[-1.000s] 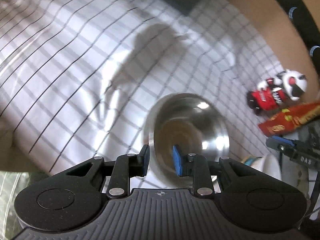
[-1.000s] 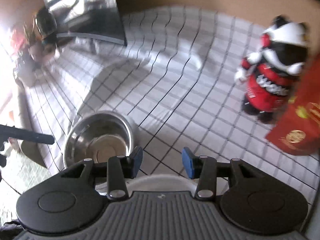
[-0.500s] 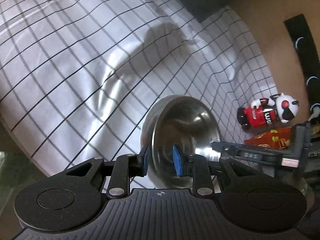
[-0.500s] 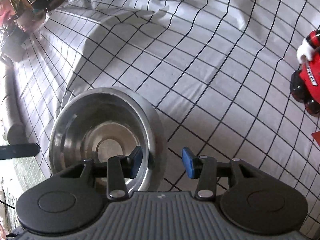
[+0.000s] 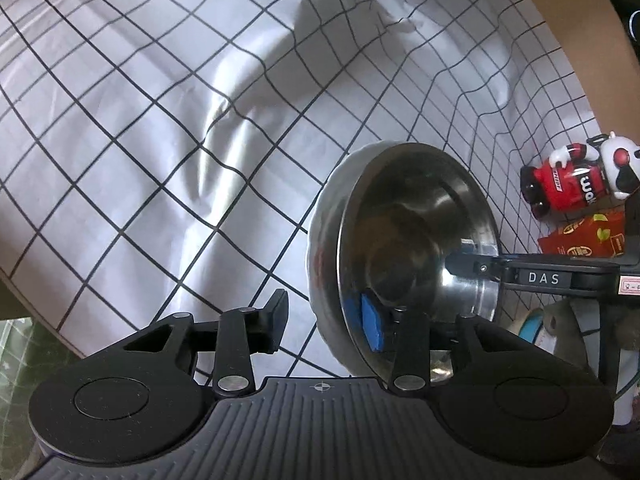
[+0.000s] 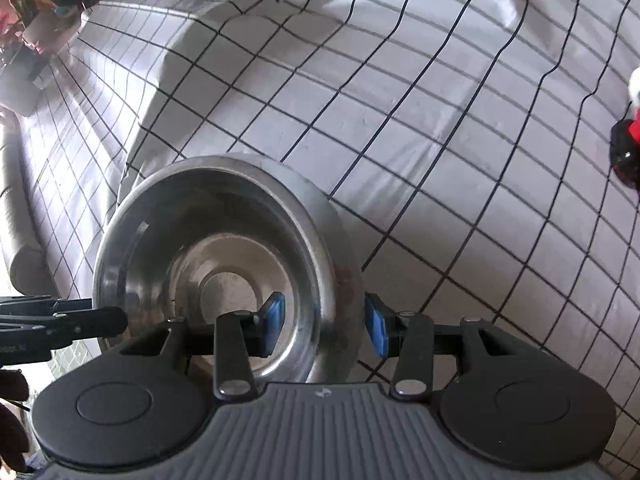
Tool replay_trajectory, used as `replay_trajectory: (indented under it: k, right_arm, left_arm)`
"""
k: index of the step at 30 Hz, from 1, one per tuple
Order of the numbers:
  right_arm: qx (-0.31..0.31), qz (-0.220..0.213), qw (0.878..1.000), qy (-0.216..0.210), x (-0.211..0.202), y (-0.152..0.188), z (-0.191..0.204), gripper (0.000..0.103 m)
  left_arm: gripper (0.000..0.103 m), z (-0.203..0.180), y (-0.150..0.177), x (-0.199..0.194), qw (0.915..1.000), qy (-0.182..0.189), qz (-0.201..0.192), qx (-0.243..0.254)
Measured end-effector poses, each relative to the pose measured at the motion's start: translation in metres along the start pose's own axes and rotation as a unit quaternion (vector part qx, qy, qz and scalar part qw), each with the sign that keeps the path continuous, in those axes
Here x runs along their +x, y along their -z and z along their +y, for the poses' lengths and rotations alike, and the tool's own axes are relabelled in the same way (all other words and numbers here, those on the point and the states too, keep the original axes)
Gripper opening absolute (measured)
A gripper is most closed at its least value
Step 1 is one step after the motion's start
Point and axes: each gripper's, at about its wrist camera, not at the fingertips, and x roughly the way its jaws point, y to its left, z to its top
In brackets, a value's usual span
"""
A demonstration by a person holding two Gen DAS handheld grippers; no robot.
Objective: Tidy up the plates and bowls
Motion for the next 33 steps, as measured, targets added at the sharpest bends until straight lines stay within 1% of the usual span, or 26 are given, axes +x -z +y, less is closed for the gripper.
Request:
replay_trajectory:
  k: [4,7,9,10,14,17,21,23,25,26,27,28,30,31,33]
  right_arm:
    - [0.003,0.01,1.0,0.0,0.008,-0.003,0.001,0.046]
    - [0.01,0.016,1.0,-0.005,0.009,-0.003,0.0,0.047]
    - [0.022,0.018,0.999,-0.017,0.009,-0.004,-0.003,0.052]
    - [0.032,0.018,0.999,-0.022,0.01,-0.005,-0.004,0.053]
    - [0.056,0.014,0.998,-0.04,0.011,-0.008,-0.007,0.053]
    - [0.062,0.01,0.997,-0.042,0.011,-0.009,-0.006,0.053]
    - [0.077,0.004,0.996,-0.042,0.009,-0.007,-0.009,0.053]
    - [0.095,-0.007,0.995,-0.041,0.005,-0.005,-0.01,0.053]
    - [0.12,-0.029,0.992,-0.038,-0.008,0.001,-0.012,0.053]
    - [0.126,-0.048,0.99,-0.034,-0.017,0.006,-0.011,0.053]
    - [0.128,-0.078,0.988,-0.024,-0.033,0.013,-0.009,0.053]
    - [0.127,-0.104,0.986,-0.014,-0.046,0.02,-0.007,0.053]
    - [0.116,-0.177,0.977,0.019,-0.081,0.04,0.0,0.053]
    - [0.11,-0.211,0.971,0.035,-0.098,0.051,0.003,0.053]
    - [0.095,-0.277,0.953,0.076,-0.131,0.077,0.009,0.053]
  left_arm:
    - [0.041,0.005,-0.004,0.01,0.9996,0.015,0.013,-0.019]
    - [0.034,0.005,-0.009,0.017,0.9988,0.034,0.022,-0.026]
    - [0.034,0.002,-0.014,0.017,0.9989,0.028,0.029,-0.022]
    - [0.034,0.002,-0.017,0.018,0.999,0.025,0.033,-0.019]
    - [0.037,0.001,-0.031,0.019,0.9994,0.016,0.03,-0.009]
    - [0.039,-0.001,-0.04,0.02,0.9994,0.015,0.031,0.002]
    - [0.037,0.001,-0.051,0.022,0.9982,0.024,0.053,0.019]
    - [0.036,0.001,-0.06,0.013,0.9985,0.022,0.041,0.03]
    - [0.036,-0.004,-0.07,-0.006,0.9984,0.006,0.01,0.055]
    - [0.036,-0.008,-0.075,-0.017,0.9975,0.005,-0.009,0.07]
    - [0.036,-0.015,-0.081,-0.029,0.9956,0.01,-0.033,0.087]
    - [0.036,-0.024,-0.085,-0.04,0.992,0.021,-0.057,0.111]
    - [0.036,-0.047,-0.088,-0.057,0.9805,0.054,-0.097,0.162]
    - [0.036,-0.062,-0.088,-0.064,0.9728,0.081,-0.112,0.186]
    - [0.036,-0.091,-0.082,-0.071,0.9547,0.139,-0.137,0.224]
